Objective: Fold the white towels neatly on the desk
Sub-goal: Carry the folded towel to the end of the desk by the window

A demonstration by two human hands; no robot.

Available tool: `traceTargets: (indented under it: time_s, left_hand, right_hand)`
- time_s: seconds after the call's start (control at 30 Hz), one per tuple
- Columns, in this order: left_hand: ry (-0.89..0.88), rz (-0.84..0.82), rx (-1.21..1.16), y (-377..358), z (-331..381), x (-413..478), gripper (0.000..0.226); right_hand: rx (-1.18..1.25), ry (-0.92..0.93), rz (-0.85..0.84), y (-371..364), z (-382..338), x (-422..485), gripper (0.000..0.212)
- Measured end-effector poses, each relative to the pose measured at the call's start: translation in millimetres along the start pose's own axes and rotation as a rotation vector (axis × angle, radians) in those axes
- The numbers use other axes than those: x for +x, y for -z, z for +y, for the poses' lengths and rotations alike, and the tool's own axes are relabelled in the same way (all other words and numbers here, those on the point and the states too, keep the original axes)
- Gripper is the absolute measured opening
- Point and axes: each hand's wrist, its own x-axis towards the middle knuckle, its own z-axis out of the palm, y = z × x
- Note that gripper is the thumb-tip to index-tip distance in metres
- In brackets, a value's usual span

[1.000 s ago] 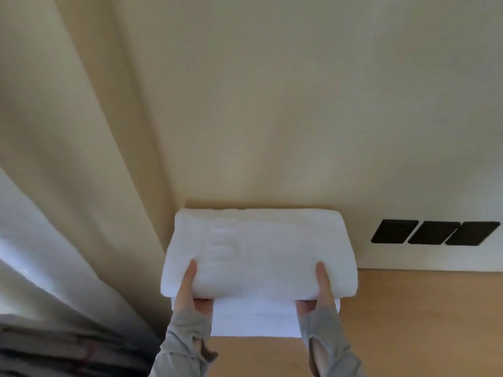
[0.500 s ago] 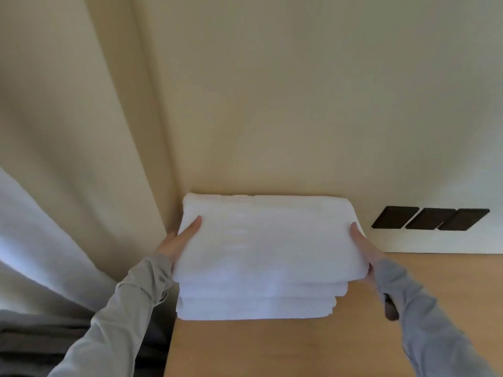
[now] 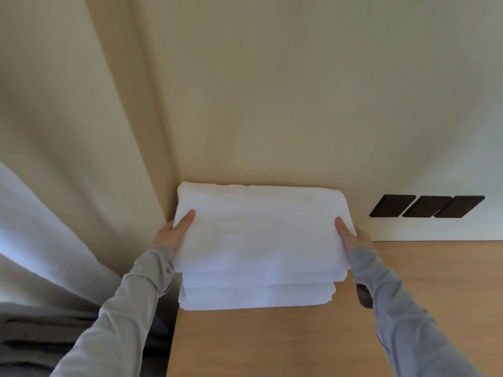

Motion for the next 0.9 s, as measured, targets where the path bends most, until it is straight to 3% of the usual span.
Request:
traceTargets:
  time_s: [0.23,0.43,0.5,0.6,0.67,0.7,0.77,0.83,0.9]
  left_hand:
    - [-0.055,0.052,-0.033,-0.1,0.8,-5.2,0.061]
    - [-0.004,0.063,0.03,-6.6,-3.5,-7.4,0.061]
    - [-0.025,0.094,0.157,-5.8,-0.8,-13.0,0.062]
    - [-0.267,0.333,0.671,-5.6,0.4,-27.9,0.06]
    - [-0.591,0.451,0.69,-23.5,8.6,-49.7,0.054]
    - [-0.755,0.445,0.679,-39.4,14.5,-57.7,0.052]
    - [-0.911,0.315,0.828,-75.6,28.6,-65.4,0.055]
    - [-0.842,0.186,1.093,-97.9,35.0,-57.4,0.061]
    - [-0.728,0.118,1.247,-91.6,30.0,-34.0,0.063]
  right_hand:
    - [-0.045,0.13,0.038,13.5,-12.2,1.6,0.035]
    - [-0.104,0.047,0.0,2.8,6.0,-0.6,0.06]
    - [-0.138,0.044,0.019,5.8,0.6,-1.9,0.063]
    - [-0.286,0.287,0.274,11.0,-6.8,-8.1,0.067]
    - [-0.418,0.662,0.419,-2.5,-19.2,-22.8,0.05]
    - [-0.522,0.825,0.394,-16.5,-27.2,-29.2,0.045]
    - [-0.735,0.942,0.145,-53.0,-41.4,-41.5,0.044]
    - [-0.93,0.92,-0.025,-81.6,-43.3,-43.1,0.05]
    - [-1.042,0.888,-0.01,-78.8,-38.1,-30.2,0.053]
